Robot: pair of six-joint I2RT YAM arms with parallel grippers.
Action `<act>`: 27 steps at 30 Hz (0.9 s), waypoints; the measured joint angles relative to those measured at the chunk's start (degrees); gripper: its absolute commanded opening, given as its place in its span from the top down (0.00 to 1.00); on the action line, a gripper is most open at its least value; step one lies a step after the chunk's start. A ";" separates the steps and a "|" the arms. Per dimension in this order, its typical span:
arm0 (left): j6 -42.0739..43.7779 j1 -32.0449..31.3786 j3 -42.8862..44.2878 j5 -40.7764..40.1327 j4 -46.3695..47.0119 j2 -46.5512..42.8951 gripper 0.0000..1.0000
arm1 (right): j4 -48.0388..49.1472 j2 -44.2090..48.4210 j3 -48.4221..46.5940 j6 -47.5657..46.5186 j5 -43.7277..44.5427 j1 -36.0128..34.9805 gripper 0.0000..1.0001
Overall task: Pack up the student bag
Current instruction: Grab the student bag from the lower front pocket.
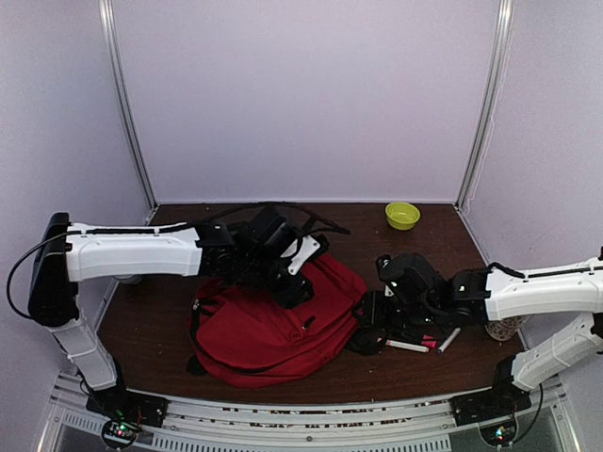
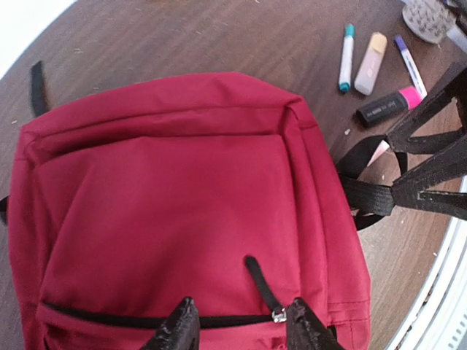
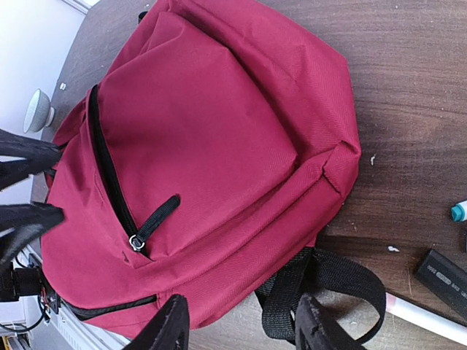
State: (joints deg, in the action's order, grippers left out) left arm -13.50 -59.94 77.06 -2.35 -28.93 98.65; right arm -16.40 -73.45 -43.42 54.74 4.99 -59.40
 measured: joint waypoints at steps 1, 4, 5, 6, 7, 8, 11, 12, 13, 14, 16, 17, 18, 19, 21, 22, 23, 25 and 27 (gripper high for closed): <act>0.70 0.00 1.09 0.76 -0.46 1.38 0.58 | 0.28 -0.09 0.11 0.15 0.02 0.00 0.50; 3.04 0.00 4.28 2.75 -2.69 5.11 0.60 | 0.90 -0.09 0.74 0.81 0.00 0.00 0.50; 3.72 0.00 5.27 3.15 -3.48 6.23 0.61 | 0.90 -0.09 0.90 0.87 0.00 0.00 0.50; 4.26 0.00 6.25 3.56 -4.31 7.39 0.63 | 0.92 -0.09 1.07 0.96 0.00 0.00 0.50; 4.76 0.00 7.32 3.82 -5.18 8.63 0.63 | 1.03 -0.09 1.27 1.01 0.00 0.00 0.50; 5.07 0.02 8.04 3.96 -5.75 9.64 0.64 | 1.14 -0.09 1.46 1.03 0.00 0.00 0.50; 5.53 0.17 9.40 4.50 -6.58 12.63 0.64 | 1.33 -0.11 1.92 1.05 0.00 0.00 0.50; 5.53 0.24 9.57 4.72 -7.02 13.51 0.64 | 1.42 -0.11 2.03 1.05 0.00 0.00 0.50; 5.53 0.31 9.57 4.83 -7.41 14.12 0.64 | 1.51 -0.13 2.14 1.05 0.00 0.00 0.50; 5.51 0.39 9.57 5.03 -7.85 14.60 0.64 | 1.62 -0.15 2.21 1.05 -0.02 0.00 0.50; 5.49 0.39 9.57 5.44 -8.50 14.97 0.65 | 1.79 -0.22 2.29 1.05 -0.02 0.00 0.50; 5.44 0.39 9.57 5.79 -8.74 15.02 0.66 | 1.92 -0.22 2.38 1.05 -0.02 0.00 0.50; 5.44 0.39 9.57 6.08 -8.76 15.02 0.66 | 2.08 -0.24 2.54 1.05 -0.02 0.00 0.50; 5.42 0.39 9.57 6.38 -8.72 15.02 0.66 | 2.12 -0.31 2.60 1.05 -0.04 0.00 0.50; 5.25 0.39 9.55 6.99 -8.76 15.04 0.66 | 2.19 -0.48 2.64 1.05 -0.07 0.00 0.50; 5.18 0.39 9.53 7.34 -8.74 15.04 0.66 | 2.21 -0.57 2.67 1.05 -0.09 0.00 0.50; 5.05 0.39 9.49 7.56 -8.76 15.04 0.66 | 2.27 -0.63 2.67 1.05 -0.11 0.00 0.50; 4.83 0.39 9.18 7.78 -8.68 15.04 0.66 | 2.51 -0.81 2.67 1.05 -0.28 0.00 0.50; 4.59 0.39 8.46 7.91 -8.68 15.06 0.66 | 2.60 -0.94 2.67 1.05 -0.44 0.00 0.50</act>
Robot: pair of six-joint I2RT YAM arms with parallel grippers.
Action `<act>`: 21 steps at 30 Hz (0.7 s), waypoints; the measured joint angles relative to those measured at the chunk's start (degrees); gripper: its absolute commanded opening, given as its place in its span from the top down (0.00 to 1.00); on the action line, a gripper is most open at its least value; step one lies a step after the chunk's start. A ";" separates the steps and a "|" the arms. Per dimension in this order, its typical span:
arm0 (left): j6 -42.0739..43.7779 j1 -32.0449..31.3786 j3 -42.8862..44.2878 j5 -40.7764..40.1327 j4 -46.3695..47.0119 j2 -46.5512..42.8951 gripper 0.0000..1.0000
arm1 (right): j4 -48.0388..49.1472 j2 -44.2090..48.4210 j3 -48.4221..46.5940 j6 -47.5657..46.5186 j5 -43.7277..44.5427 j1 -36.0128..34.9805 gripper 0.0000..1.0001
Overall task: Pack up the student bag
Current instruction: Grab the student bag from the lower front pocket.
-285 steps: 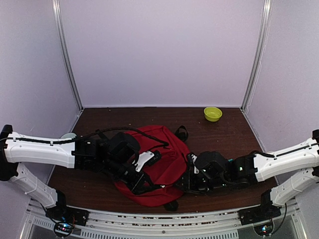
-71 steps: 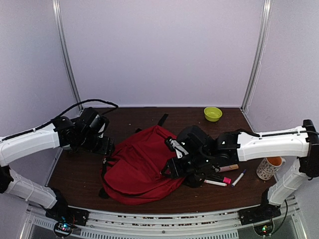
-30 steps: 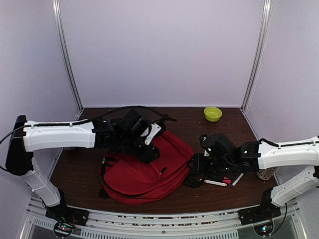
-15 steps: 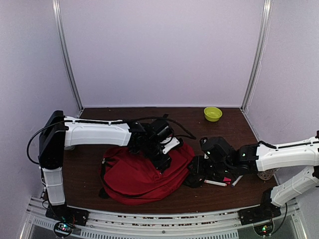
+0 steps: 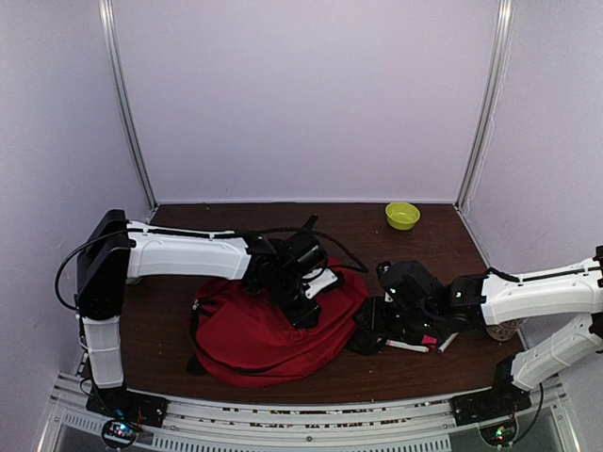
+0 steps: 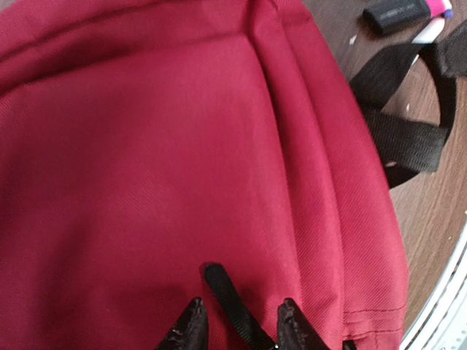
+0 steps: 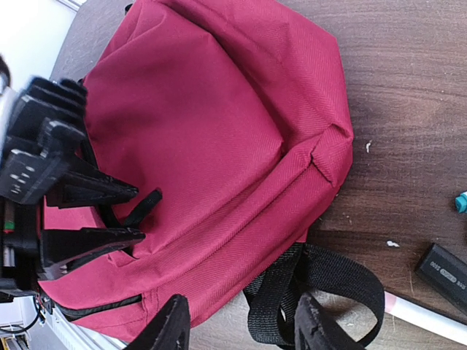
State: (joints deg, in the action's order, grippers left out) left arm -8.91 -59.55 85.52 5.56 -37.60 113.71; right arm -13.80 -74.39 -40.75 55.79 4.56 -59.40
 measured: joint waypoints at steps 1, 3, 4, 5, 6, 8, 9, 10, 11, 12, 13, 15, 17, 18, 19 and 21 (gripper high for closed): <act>-0.09 0.00 -0.24 0.02 -0.07 0.02 0.67 | 0.02 -0.02 0.00 0.00 -0.02 0.00 0.50; -0.33 0.00 -0.70 0.04 0.00 0.13 0.69 | 0.20 -0.15 0.00 0.00 -0.09 0.00 0.50; -0.44 0.00 -0.85 0.07 0.00 0.22 0.71 | 0.24 -0.22 0.00 0.02 -0.20 0.00 0.50; -0.61 0.00 -0.90 0.07 0.00 0.33 0.74 | 0.26 -0.31 0.00 0.02 -0.24 0.00 0.50; -0.68 0.00 -0.94 0.09 0.09 0.42 0.77 | 0.26 -0.33 0.00 0.02 -0.28 0.00 0.51; -0.90 0.00 -1.16 0.15 0.26 0.48 0.84 | 0.33 -0.33 0.00 0.02 -0.35 0.00 0.51; -0.96 0.00 -1.31 0.26 0.33 0.50 0.88 | 0.33 -0.33 0.00 0.02 -0.44 0.00 0.51; -1.14 0.00 -1.44 0.39 0.46 0.50 0.94 | 0.35 -0.33 0.00 0.02 -0.48 0.00 0.51; -1.18 0.00 -1.57 0.66 0.57 0.50 1.00 | 0.35 -0.33 0.00 0.02 -0.57 0.00 0.51; -1.36 0.00 -1.70 0.90 0.81 0.50 1.00 | 0.33 -0.33 0.00 0.02 -0.66 0.00 0.51; -1.53 0.00 -1.86 1.11 1.09 0.50 1.00 | 0.33 -0.33 0.00 0.02 -0.68 -0.02 0.51; -1.57 0.00 -2.21 1.31 1.66 0.50 1.00 | 0.35 -0.33 0.00 0.04 -0.72 -0.04 0.51; -1.79 0.00 -2.82 1.36 2.32 0.50 1.00 | 0.35 -0.33 0.00 0.07 -0.87 -0.09 0.51; -2.01 0.00 -3.43 1.42 3.10 0.44 1.00 | 0.35 -0.33 0.00 0.07 -0.98 -0.13 0.51; -2.21 0.00 -3.98 1.51 3.58 0.33 1.00 | 0.37 -0.33 0.00 0.09 -1.16 -0.22 0.52; -2.93 0.00 -5.75 1.55 5.33 -0.55 1.00 | 0.55 -0.31 0.02 0.17 -1.31 -0.63 0.53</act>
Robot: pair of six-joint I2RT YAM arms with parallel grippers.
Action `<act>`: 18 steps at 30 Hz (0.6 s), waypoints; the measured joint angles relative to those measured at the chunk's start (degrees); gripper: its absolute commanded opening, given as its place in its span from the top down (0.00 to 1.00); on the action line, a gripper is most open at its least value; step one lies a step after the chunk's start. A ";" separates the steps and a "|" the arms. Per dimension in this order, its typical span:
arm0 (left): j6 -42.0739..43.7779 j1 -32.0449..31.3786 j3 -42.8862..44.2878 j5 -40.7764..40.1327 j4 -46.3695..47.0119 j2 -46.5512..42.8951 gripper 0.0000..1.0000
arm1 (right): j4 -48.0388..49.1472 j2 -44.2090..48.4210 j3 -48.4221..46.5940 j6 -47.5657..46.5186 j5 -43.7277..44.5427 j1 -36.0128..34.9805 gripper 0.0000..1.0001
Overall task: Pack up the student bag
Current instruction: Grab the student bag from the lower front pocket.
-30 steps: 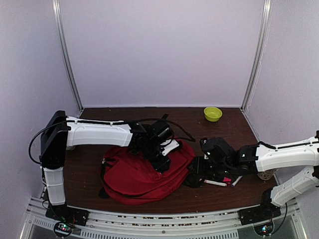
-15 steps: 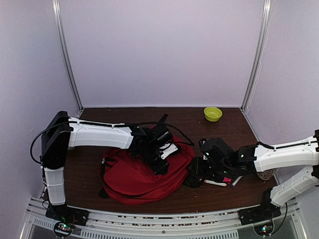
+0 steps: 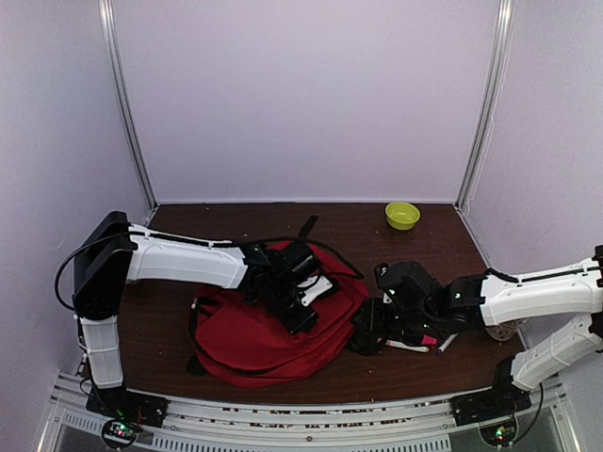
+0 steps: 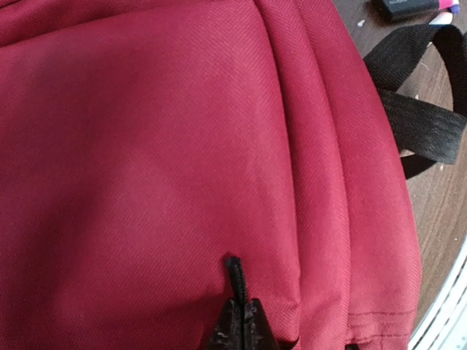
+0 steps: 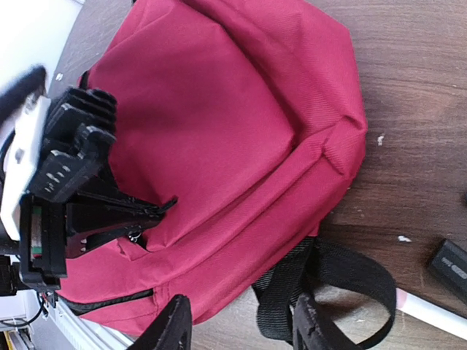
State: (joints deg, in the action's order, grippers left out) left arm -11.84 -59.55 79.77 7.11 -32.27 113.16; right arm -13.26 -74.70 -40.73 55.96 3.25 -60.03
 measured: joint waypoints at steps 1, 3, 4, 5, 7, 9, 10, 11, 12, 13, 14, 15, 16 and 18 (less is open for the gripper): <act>-0.50 0.00 -1.14 0.00 1.03 -0.90 1.00 | 0.26 0.04 0.09 0.07 -0.02 -0.24 0.53; -1.73 0.00 -3.26 -0.02 2.64 -3.19 1.00 | 1.44 0.42 0.66 0.63 0.02 -1.16 0.53; -2.27 0.00 -4.13 0.00 3.50 -4.28 1.00 | 2.16 0.70 1.07 1.14 0.04 -1.75 0.52; -3.08 0.00 -5.18 0.02 4.72 -5.75 1.00 | 2.75 0.92 1.33 1.49 0.04 -2.21 0.52; -4.81 0.00 -7.54 0.26 7.39 -8.04 1.00 | 4.22 1.07 1.68 2.51 0.09 -3.34 0.50; -6.05 0.00 -9.38 0.61 9.70 -10.43 1.00 | 5.55 1.05 1.68 3.58 0.13 -4.44 0.47; -6.88 0.00 -10.58 0.74 11.10 -11.41 1.00 | 6.23 0.98 1.68 4.04 0.22 -4.96 0.46; -7.69 0.04 -12.00 0.92 12.66 -12.41 1.00 | 6.91 0.74 1.68 4.48 0.31 -5.51 0.44; -8.35 0.11 -13.14 1.11 13.66 -13.29 1.00 | 7.45 0.37 1.68 5.03 0.48 -5.99 0.43; -9.07 0.22 -14.47 1.38 15.10 -14.29 1.00 | 7.87 -0.20 1.66 5.68 0.61 -6.40 0.41; -9.84 0.37 -15.78 1.66 16.33 -15.32 1.00 | 8.11 -0.74 1.68 6.36 0.68 -6.64 0.40; -10.54 0.63 -17.07 2.01 17.51 -16.52 1.00 | 8.31 -1.27 1.66 6.95 0.74 -6.88 0.39; -11.13 0.79 -17.88 2.23 18.32 -17.46 1.00 | 8.57 -1.81 1.68 7.43 0.74 -7.02 0.39; -12.15 1.09 -18.97 2.93 20.17 -19.06 1.00 | 9.35 -3.06 1.66 8.70 0.72 -7.19 0.39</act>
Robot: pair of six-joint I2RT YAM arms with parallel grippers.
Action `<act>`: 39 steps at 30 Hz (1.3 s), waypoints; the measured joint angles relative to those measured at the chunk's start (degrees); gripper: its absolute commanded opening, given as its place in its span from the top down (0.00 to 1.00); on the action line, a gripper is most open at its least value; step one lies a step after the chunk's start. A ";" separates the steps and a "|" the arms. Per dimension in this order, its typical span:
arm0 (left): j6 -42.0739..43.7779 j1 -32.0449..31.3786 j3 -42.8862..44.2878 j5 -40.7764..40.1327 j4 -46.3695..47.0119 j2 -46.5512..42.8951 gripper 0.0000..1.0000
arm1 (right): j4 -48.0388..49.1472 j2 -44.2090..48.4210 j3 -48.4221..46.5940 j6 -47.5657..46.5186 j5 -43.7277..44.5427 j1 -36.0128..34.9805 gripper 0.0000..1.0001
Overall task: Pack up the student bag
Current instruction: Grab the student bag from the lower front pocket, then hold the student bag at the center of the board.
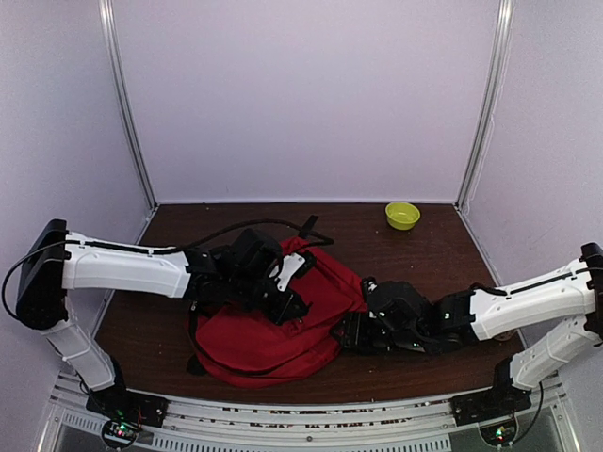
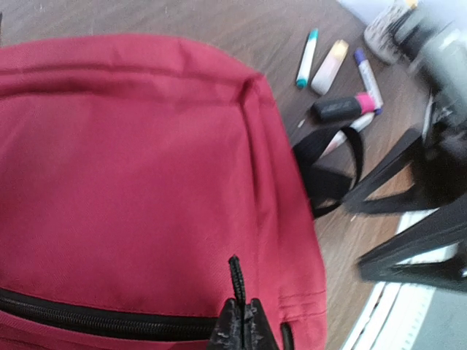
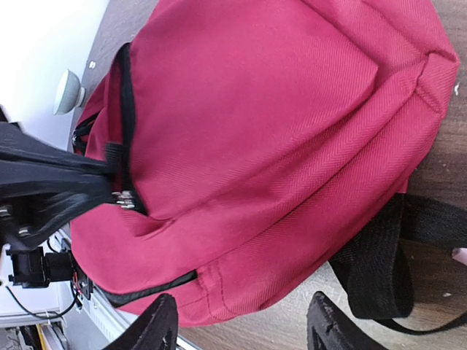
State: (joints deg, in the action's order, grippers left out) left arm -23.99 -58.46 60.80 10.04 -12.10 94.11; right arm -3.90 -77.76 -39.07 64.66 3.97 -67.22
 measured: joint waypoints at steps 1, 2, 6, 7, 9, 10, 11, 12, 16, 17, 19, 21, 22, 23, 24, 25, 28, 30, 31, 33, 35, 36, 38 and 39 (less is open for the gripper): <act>-0.52 0.04 -0.24 0.44 0.98 -0.46 1.00 | 0.52 -0.63 0.02 0.50 -0.02 0.00 0.39; -1.05 0.17 -0.59 0.96 2.23 -0.85 1.00 | 1.25 -1.29 0.00 1.16 -0.04 0.00 0.39; -2.67 0.24 -2.56 2.91 5.84 -1.84 1.00 | 3.56 -3.37 -0.28 2.29 -0.04 0.00 0.41; -3.02 0.24 -3.13 3.21 6.54 -2.03 1.00 | 3.91 -3.72 -0.50 2.60 -0.04 0.00 0.42; -3.65 0.26 -4.24 3.85 7.69 -2.47 1.00 | 4.94 -4.07 -0.96 3.06 0.13 0.00 0.44; -3.80 0.26 -4.55 4.04 7.93 -2.64 1.00 | 5.49 -4.07 -1.11 3.30 0.48 0.02 0.44; -4.02 0.24 -4.85 4.24 8.33 -2.80 1.00 | 5.92 -4.07 -1.18 3.54 0.81 0.04 0.44; -4.24 0.26 -5.18 4.37 8.90 -2.95 1.00 | 6.47 -4.07 -1.18 4.13 1.29 0.13 0.44; -5.11 0.31 -6.54 4.76 10.43 -3.87 1.00 | 8.48 -4.07 -1.03 6.91 2.86 0.81 0.44; -5.33 0.31 -6.91 4.83 10.91 -4.13 1.00 | 9.38 -4.07 -0.85 7.78 3.08 1.16 0.43; -5.70 0.35 -7.58 5.16 11.61 -4.57 1.00 | 10.88 -4.31 -0.68 9.20 3.45 1.81 0.43; -5.99 0.35 -8.00 5.44 12.26 -4.72 1.00 | 12.61 -5.49 -0.76 10.23 3.56 2.38 0.43; -6.08 0.35 -8.09 5.57 12.41 -4.72 1.00 | 12.98 -6.23 -0.87 10.51 3.54 2.51 0.43; -6.16 0.35 -8.24 5.73 12.68 -4.74 1.00 | 13.33 -7.06 -0.98 10.67 3.52 2.73 0.43; -6.25 0.35 -8.35 5.86 12.92 -4.76 1.00 | 13.81 -8.22 -1.25 10.80 3.41 2.91 0.43; -6.38 0.35 -8.55 6.03 13.31 -4.79 1.00 | 14.16 -9.51 -1.66 10.95 3.21 3.06 0.43; -6.62 0.42 -9.07 6.51 13.86 -5.09 1.00 | 16.24 -12.57 -2.43 11.69 2.10 3.58 0.45; -6.86 0.42 -9.31 6.75 14.25 -5.33 1.00 | 18.05 -14.47 -2.84 12.11 1.05 3.85 0.46; -7.02 0.42 -9.49 6.86 14.45 -5.46 1.00 | 18.75 -15.15 -2.99 12.31 0.59 3.98 0.47; -7.23 0.52 -9.81 7.06 14.93 -5.53 1.00 | 19.45 -16.04 -3.39 12.35 -0.02 4.11 0.51; -7.52 0.63 -10.14 7.37 15.32 -5.53 1.00 | 20.02 -16.83 -4.02 12.55 -0.52 4.22 0.56; -7.63 0.68 -10.29 7.50 15.52 -5.53 1.00 | 20.26 -17.11 -4.24 12.55 -0.76 4.26 0.58; -7.82 0.68 -10.64 7.78 15.82 -5.55 1.00 | 20.59 -17.46 -4.57 12.59 -1.16 4.37 0.64; -7.89 0.68 -10.84 7.87 16.04 -5.55 1.00 | 20.96 -17.64 -4.61 12.50 -1.27 4.46 0.68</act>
State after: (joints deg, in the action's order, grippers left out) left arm -31.88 -57.78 49.95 17.91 3.95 88.55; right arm 17.06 -95.39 -43.68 77.17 2.70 -62.76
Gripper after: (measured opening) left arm 0.006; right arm 0.403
